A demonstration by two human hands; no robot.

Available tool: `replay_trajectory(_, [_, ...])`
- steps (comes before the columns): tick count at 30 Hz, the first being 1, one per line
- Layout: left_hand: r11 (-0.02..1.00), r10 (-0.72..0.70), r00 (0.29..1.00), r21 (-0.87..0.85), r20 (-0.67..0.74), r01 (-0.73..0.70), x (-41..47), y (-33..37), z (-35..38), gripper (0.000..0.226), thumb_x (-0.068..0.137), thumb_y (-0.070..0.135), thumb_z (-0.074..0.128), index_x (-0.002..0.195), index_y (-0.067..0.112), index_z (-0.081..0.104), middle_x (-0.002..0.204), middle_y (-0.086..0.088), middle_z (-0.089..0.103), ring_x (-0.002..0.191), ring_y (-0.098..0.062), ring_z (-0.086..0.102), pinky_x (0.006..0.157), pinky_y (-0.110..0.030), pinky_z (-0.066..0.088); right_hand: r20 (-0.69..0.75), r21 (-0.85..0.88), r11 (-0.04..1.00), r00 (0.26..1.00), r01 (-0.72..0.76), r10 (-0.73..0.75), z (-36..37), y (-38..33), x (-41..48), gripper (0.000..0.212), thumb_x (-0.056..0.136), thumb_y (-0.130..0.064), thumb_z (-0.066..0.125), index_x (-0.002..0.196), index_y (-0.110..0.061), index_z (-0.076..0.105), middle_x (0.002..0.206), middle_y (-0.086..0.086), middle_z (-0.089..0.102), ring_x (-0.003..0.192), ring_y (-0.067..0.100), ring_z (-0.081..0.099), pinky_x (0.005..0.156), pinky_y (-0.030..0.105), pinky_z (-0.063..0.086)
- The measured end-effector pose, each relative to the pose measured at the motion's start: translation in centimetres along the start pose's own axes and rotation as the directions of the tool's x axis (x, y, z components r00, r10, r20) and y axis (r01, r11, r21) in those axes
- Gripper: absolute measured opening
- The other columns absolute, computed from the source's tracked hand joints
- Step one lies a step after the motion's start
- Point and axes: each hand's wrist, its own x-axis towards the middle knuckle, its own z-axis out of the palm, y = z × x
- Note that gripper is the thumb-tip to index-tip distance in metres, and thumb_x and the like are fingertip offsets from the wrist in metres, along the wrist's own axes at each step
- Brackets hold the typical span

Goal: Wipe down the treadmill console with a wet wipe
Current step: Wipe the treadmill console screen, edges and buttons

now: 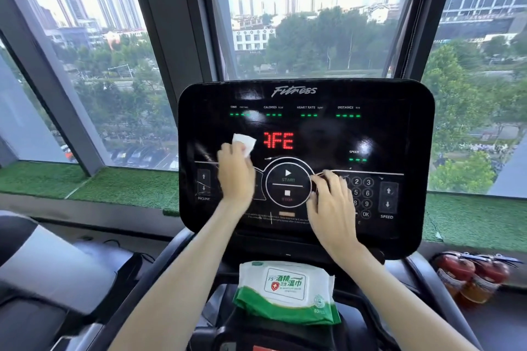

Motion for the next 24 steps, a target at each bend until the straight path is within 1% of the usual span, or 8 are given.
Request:
replay_trajectory(4, [0.907, 0.412, 0.893, 0.01, 0.183, -0.421, -2.6, 0.3, 2.1, 0.014, 0.084, -0.006, 0.057, 0.094, 0.002, 0.062, 0.09, -0.009, 0.056, 0.081, -0.022, 0.054, 0.06, -0.031, 0.051, 0.054, -0.097, 0.995, 0.998, 0.022, -0.017, 0.1, 1.1, -1.0, 0.044, 0.074, -0.002, 0.064, 0.118, -0.005, 0.06, 0.128, 0.017, 0.054, 0.112, 0.031, 0.051, 0.094, 0.041, 0.042])
replay_trajectory(8, [0.997, -0.008, 1.0, -0.072, -0.02, 0.006, -0.1, -1.0, 0.9, 0.012, 0.089, -0.002, 0.053, 0.096, 0.001, 0.062, 0.094, -0.01, 0.056, 0.081, -0.019, 0.052, 0.071, -0.033, 0.051, 0.088, -0.136, 0.988, 0.994, 0.073, -0.062, 0.1, 1.7, -1.7, 0.044, 0.079, -0.003, 0.053, 0.123, -0.004, 0.057, 0.134, 0.016, 0.052, 0.122, 0.029, 0.049, 0.1, 0.04, 0.038])
replay_trajectory(13, [0.915, 0.404, 0.9, -0.093, 0.163, -0.394, -1.3, -0.1, 1.5, 0.012, 0.085, -0.005, 0.057, 0.096, -0.001, 0.063, 0.09, -0.011, 0.058, 0.081, -0.02, 0.055, 0.069, -0.03, 0.05, 0.142, -0.174, 0.981, 0.988, 0.087, -0.063, 0.6, 1.6, -1.7, 0.047, 0.08, -0.004, 0.054, 0.126, -0.003, 0.054, 0.135, 0.017, 0.052, 0.125, 0.029, 0.048, 0.106, 0.042, 0.034])
replay_trajectory(17, [0.972, -0.121, 0.991, -0.208, -0.064, 0.105, 0.6, -0.7, 1.3, 0.015, 0.088, -0.003, 0.053, 0.101, 0.001, 0.06, 0.097, -0.009, 0.059, 0.084, -0.015, 0.053, 0.079, -0.036, 0.05, 0.166, -0.208, 0.976, 0.986, 0.067, -0.032, 0.6, 1.5, -1.7, 0.05, 0.082, -0.013, 0.033, 0.125, -0.004, 0.055, 0.135, 0.016, 0.052, 0.126, 0.029, 0.048, 0.109, 0.041, 0.027])
replay_trajectory(19, [0.969, 0.178, 0.984, -0.177, 0.027, -0.171, -0.1, 0.7, 1.6, 0.019, 0.087, -0.005, 0.053, 0.103, 0.003, 0.061, 0.096, -0.008, 0.06, 0.086, -0.017, 0.055, 0.079, -0.033, 0.049, 0.179, -0.223, 0.972, 0.983, 0.074, -0.034, 0.8, 1.6, -1.8, 0.05, 0.082, -0.012, 0.032, 0.125, -0.004, 0.055, 0.136, 0.016, 0.051, 0.127, 0.029, 0.047, 0.11, 0.042, 0.026])
replay_trajectory(21, [0.865, 0.499, 0.848, -0.153, 0.178, -0.477, -0.5, 1.0, 1.8, 0.022, 0.088, -0.005, 0.053, 0.107, 0.002, 0.063, 0.095, -0.01, 0.061, 0.086, -0.021, 0.057, 0.079, -0.03, 0.049, 0.179, -0.227, 0.971, 0.983, 0.078, -0.037, 0.7, 1.6, -1.7, 0.05, 0.082, -0.012, 0.031, 0.125, -0.004, 0.055, 0.136, 0.016, 0.051, 0.127, 0.028, 0.047, 0.11, 0.043, 0.026])
replay_trajectory(22, [0.87, 0.491, 0.851, -0.16, 0.185, -0.467, 0.5, 1.1, 1.6, 0.024, 0.089, -0.005, 0.052, 0.108, 0.002, 0.064, 0.095, -0.012, 0.061, 0.086, -0.022, 0.058, 0.078, -0.026, 0.049, 0.176, -0.232, 0.969, 0.984, 0.079, -0.038, 0.7, 1.6, -1.6, 0.051, 0.082, -0.012, 0.03, 0.125, -0.004, 0.055, 0.135, 0.016, 0.052, 0.126, 0.028, 0.048, 0.11, 0.043, 0.026])
replay_trajectory(24, [0.968, 0.145, 0.989, -0.211, 0.024, -0.137, 2.7, 1.3, 1.3, 0.025, 0.09, -0.004, 0.05, 0.11, 0.004, 0.063, 0.094, -0.013, 0.06, 0.08, -0.018, 0.055, 0.072, -0.01, 0.04, 0.168, -0.236, 0.969, 0.985, 0.079, -0.039, 0.4, 1.6, -1.6, 0.051, 0.082, -0.012, 0.029, 0.125, -0.003, 0.056, 0.134, 0.016, 0.053, 0.125, 0.028, 0.05, 0.109, 0.043, 0.027])
